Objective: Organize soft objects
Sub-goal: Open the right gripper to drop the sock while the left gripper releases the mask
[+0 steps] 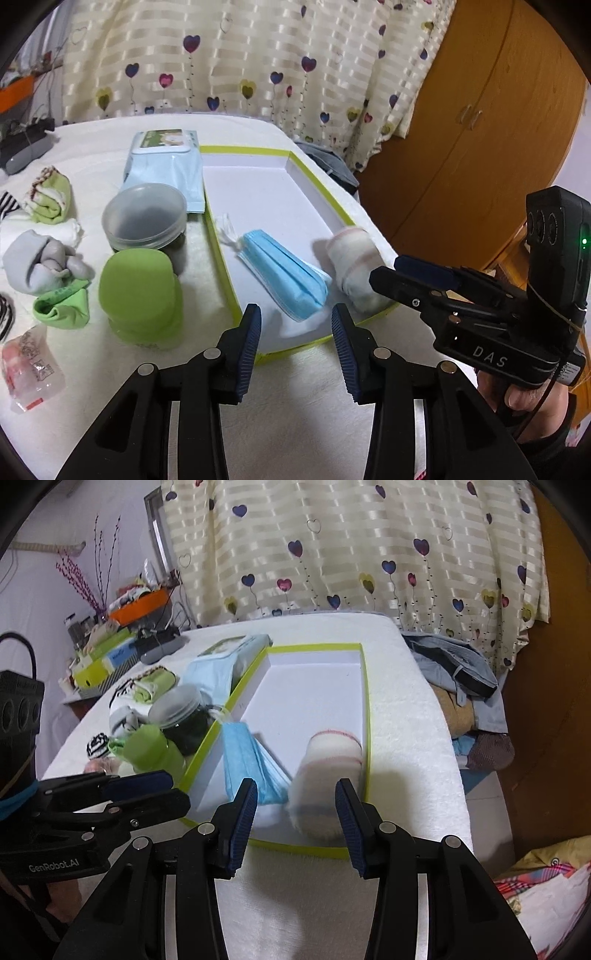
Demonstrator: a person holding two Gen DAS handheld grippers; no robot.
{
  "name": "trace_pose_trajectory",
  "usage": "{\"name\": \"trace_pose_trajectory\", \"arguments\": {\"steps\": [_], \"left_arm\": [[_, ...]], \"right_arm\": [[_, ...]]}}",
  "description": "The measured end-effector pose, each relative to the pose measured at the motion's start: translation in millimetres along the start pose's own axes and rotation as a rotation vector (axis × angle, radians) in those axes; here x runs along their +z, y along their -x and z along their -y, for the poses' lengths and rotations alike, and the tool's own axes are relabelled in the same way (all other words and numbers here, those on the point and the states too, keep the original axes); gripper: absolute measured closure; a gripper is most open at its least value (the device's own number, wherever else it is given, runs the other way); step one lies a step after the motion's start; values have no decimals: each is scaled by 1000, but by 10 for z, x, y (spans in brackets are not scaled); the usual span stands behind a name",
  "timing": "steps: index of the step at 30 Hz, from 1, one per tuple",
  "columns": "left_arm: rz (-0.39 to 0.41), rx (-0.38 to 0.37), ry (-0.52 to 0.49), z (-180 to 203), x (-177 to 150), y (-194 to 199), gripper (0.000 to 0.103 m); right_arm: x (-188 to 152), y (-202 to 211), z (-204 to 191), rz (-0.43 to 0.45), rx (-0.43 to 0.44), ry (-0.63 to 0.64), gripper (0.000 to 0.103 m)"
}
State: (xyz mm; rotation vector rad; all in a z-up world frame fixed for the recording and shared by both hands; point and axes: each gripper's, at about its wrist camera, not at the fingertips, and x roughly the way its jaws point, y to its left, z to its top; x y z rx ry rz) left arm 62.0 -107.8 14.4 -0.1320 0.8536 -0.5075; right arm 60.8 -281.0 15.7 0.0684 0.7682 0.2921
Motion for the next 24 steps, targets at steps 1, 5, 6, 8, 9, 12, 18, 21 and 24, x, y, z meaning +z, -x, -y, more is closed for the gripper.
{"name": "trace_pose_trajectory", "arguments": {"steps": [1,5,6,8,9,12,18,21,24], "left_arm": [[5,-1,4,-13,-4,16,65],[45,26,-2,-13,-34,126,65],[53,29,-2,-9,-43,152,65],[77,41,-4,-5,-67,238,65],[88,49,-8,4,-77,272,65],[119,72,-15,-1,-111,381,65],[161,121,4,-108,-203,576,65],[178,143,18,-188,-262,669,65],[186,161,35,-268,-313,740,65]], "right_arm": [[1,11,-3,3,2,0,58],[12,59,-70,18,6,6,58],[14,71,-94,21,7,7,58],[9,94,-137,26,11,11,58],[8,111,-170,32,16,15,58],[1,171,-285,57,15,32,58],[-29,250,-511,84,45,75,41],[-52,270,-610,89,56,91,41],[-55,272,-690,90,61,106,41]]}}
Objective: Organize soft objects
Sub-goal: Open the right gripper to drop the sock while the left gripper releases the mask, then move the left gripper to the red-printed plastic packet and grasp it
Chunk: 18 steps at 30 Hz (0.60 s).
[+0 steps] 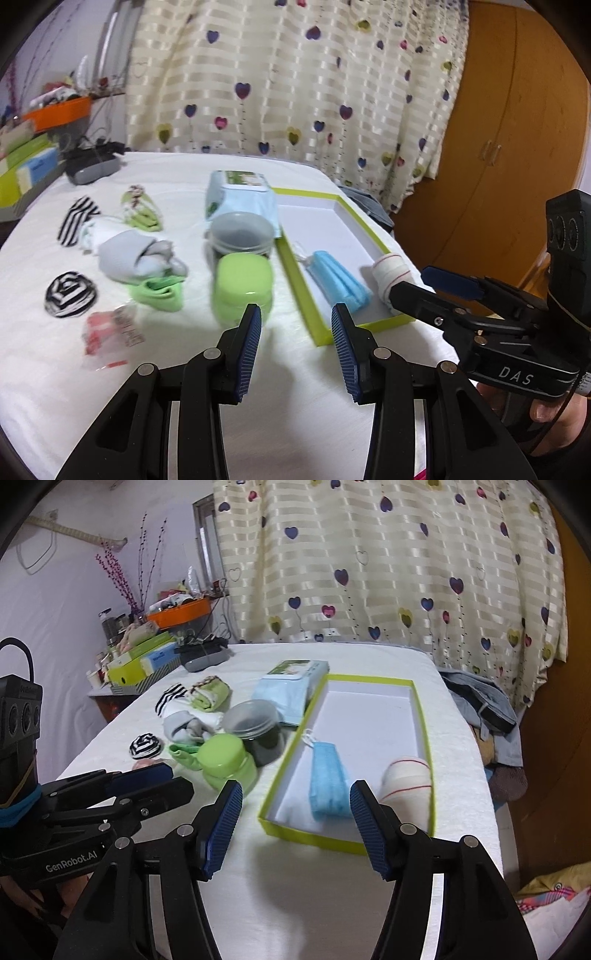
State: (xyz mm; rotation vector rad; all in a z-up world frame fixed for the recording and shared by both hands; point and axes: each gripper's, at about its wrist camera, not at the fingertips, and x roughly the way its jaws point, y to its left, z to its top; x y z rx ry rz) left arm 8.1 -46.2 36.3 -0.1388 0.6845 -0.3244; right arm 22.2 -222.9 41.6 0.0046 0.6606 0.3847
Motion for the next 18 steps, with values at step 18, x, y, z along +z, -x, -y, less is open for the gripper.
{"name": "trace_pose_trajectory", "arguments": {"steps": [18], "left_arm": [[30,88,65,-392,-79,188,65]], "right_arm": [[-17,-45,-397,-34,64,61,41]]}}
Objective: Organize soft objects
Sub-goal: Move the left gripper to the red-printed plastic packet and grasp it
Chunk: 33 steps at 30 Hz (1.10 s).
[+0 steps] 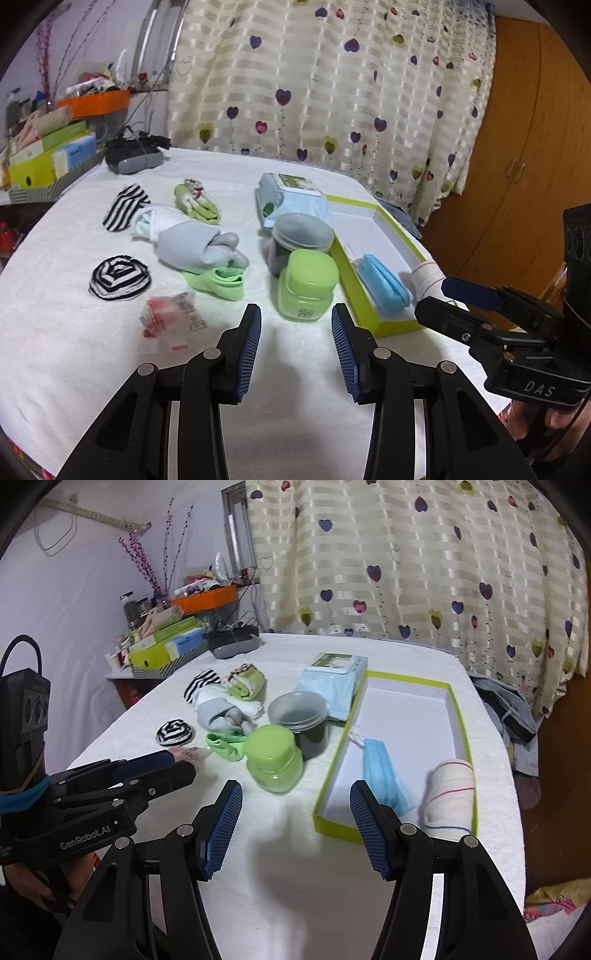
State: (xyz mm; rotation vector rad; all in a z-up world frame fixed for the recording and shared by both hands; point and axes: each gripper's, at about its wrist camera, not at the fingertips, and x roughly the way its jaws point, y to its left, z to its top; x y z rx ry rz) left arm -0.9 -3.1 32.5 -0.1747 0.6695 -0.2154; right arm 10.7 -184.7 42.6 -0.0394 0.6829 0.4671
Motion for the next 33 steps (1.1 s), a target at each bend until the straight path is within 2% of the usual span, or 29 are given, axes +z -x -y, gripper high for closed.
{"name": "trace_pose_trajectory", "arguments": {"steps": [14,19,22,33], "left_arm": [[8,103,81,-517,-56,69,64],[7,125,105,-670,-66,64,61],[-11,130,125,-759,-83,4,52],[-82,134,151,-888,-103,-369,51]], "right_arm": [[37,-157,-285,-27,60,64,41],[73,-219,-384,-31,84,89,41],[85,-255,-449,-34,99,106,41],[160,-380,-511,-48,107,124,41]]}}
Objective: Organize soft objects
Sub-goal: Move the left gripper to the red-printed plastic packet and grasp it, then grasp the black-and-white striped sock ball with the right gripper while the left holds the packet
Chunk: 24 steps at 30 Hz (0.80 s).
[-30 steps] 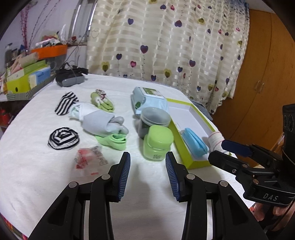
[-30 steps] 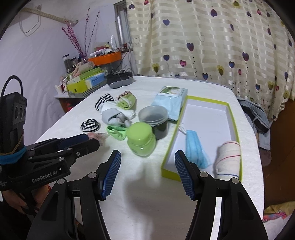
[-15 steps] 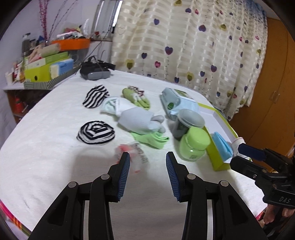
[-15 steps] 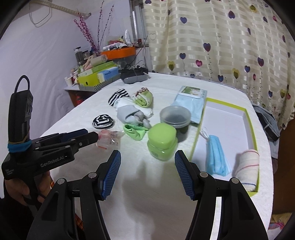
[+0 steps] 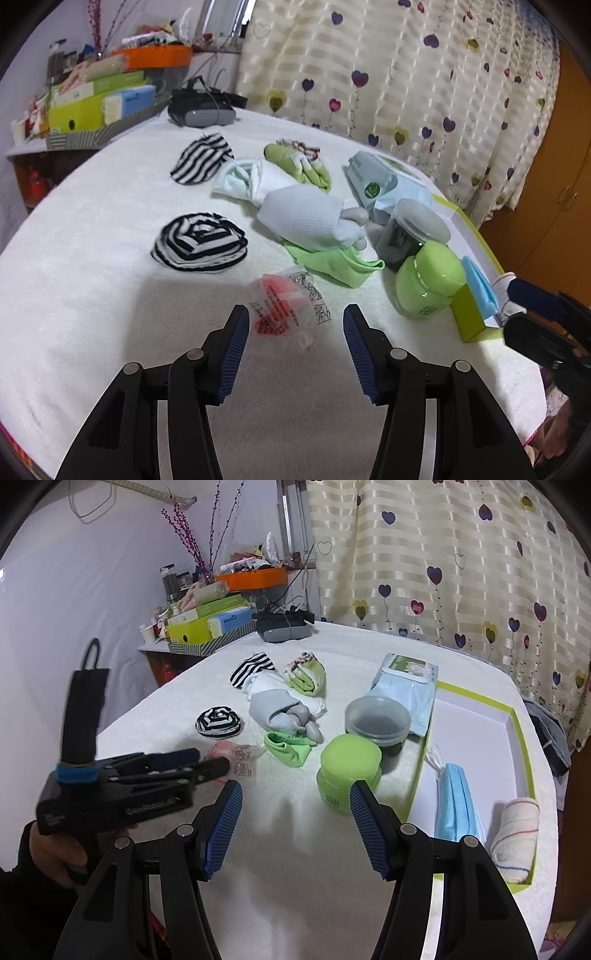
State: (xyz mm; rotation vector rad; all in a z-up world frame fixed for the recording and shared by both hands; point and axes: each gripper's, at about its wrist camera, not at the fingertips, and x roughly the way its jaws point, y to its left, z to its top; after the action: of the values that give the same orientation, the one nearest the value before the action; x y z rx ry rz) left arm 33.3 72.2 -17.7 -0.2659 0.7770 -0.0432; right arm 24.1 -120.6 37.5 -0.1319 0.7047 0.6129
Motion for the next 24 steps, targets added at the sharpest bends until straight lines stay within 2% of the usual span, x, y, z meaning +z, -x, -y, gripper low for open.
{"name": "trace_pose_trajectory", "arguments": {"steps": [7,8,11,15,24], "left_arm": [[-43,25,31,-56,23,-246,51],[-45,24,30,-66,22,-266,53],[-40,38,20,-87,21,-271,69],[-34,19,41,-185,12,-221,77],[31,1,93,-451,5,116,79]], "right_arm": [[114,-109,-94,3,23,38,41],[136,-146,-107,1,29,42,41],[190,-251,-141,-6,35,53,41],[278,-381,-187,-12,48,64,41],[461,-711,-387,-34,110,102,41]]}}
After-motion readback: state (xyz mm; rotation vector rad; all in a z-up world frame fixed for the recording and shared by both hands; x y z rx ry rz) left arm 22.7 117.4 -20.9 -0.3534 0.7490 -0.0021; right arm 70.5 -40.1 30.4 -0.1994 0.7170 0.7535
